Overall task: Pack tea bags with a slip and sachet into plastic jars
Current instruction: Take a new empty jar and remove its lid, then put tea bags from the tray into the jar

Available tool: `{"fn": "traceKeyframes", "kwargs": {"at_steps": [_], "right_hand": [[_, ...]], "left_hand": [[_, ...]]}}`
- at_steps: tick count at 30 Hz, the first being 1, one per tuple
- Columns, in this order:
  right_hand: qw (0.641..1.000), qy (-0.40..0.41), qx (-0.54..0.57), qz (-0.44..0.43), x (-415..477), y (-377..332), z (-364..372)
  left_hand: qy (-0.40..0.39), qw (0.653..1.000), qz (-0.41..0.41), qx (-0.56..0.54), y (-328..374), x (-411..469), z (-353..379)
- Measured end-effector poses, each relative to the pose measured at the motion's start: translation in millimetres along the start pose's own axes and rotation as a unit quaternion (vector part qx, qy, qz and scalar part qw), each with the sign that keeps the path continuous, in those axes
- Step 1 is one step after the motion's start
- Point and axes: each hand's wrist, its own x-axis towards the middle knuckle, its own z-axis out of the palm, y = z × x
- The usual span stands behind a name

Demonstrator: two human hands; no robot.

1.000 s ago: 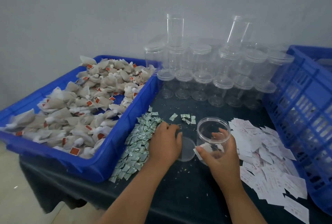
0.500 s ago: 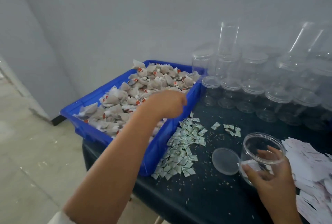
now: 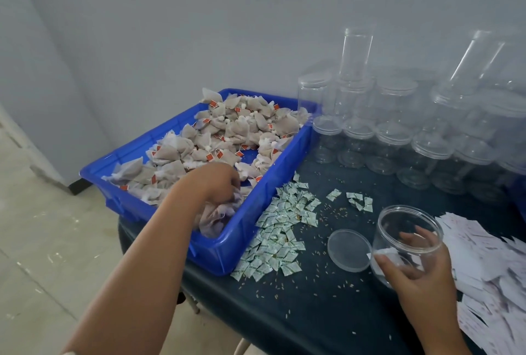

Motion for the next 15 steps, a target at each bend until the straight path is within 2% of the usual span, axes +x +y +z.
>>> {"fn": "traceKeyframes", "kwargs": {"at_steps": [5, 10, 13, 15], "right_hand": [[1.000, -0.004, 0.003, 0.006, -0.4, -2.2, -1.0], [1.000, -0.014, 0.013, 0.006, -0.5, 0.8, -2.0], [1.000, -0.009, 0.020, -0.001, -1.2, 1.4, -1.7], [1.000, -0.014, 0.024, -0.008, -0.7, 1.1, -0.2]], "left_hand": [[0.108, 0.986, -0.007, -0.130, -16.1, -2.7, -14.4], [0.146, 0.972, -0.019, -0.182, -18.1, -5.1, -16.1], [0.191, 0.945, -0.022, -0.263, -11.9, -9.3, -19.4], [0.218, 0.911, -0.015, -0.349, 0.2, -16.0, -27.3]]}}
